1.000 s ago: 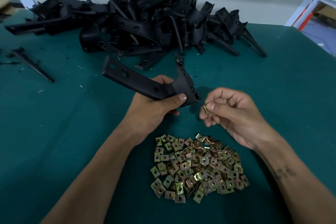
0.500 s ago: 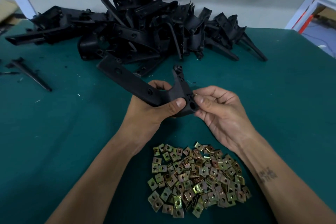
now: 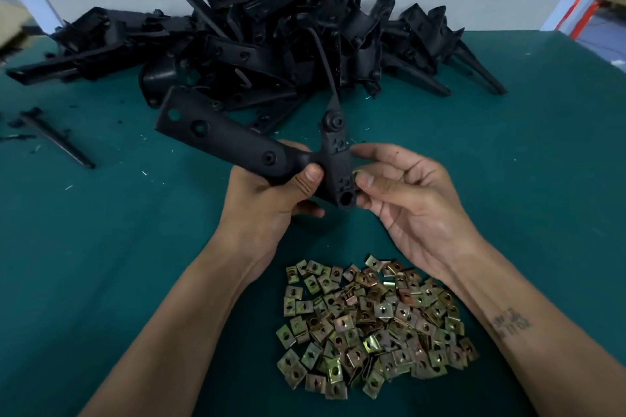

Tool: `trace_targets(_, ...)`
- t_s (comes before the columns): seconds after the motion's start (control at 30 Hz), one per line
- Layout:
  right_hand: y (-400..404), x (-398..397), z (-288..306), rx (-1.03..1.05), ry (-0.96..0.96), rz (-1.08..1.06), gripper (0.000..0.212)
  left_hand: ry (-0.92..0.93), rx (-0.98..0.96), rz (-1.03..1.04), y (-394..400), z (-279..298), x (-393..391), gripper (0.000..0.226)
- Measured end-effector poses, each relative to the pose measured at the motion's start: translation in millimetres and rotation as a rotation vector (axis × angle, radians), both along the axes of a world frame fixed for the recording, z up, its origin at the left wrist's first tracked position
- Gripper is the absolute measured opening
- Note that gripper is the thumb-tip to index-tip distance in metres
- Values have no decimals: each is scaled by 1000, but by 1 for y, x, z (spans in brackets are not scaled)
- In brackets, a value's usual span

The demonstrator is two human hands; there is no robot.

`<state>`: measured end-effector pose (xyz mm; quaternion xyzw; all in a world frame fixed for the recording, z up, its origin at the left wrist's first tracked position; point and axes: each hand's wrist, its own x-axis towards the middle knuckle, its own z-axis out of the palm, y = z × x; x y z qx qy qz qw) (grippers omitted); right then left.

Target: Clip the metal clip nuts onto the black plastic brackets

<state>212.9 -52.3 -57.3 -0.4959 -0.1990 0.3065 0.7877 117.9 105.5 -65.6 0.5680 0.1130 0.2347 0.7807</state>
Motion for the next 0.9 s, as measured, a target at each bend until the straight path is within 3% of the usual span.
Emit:
trace_targets(0.17, 2, -3, 1, -5, -10, -68, 17, -2, -49, 6, 1, 1, 1, 25)
trace_targets(0.43, 4, -6, -1, -57, -63, -102, 14, 17, -119, -118, 6, 1, -2, 37)
trace_targets(0.63, 4, -5, 1, -19, -37, -97, 17, 18, -154, -156, 6, 4, -2, 7)
trace_targets(0.77, 4, -6, 1, -28, -40, -99, 17, 10, -168, -167, 6, 3, -2, 6)
trace_targets(0.9, 5, -8, 1, -40, -59, -115, 14, 19, -171, -158, 6, 2, -1, 21)
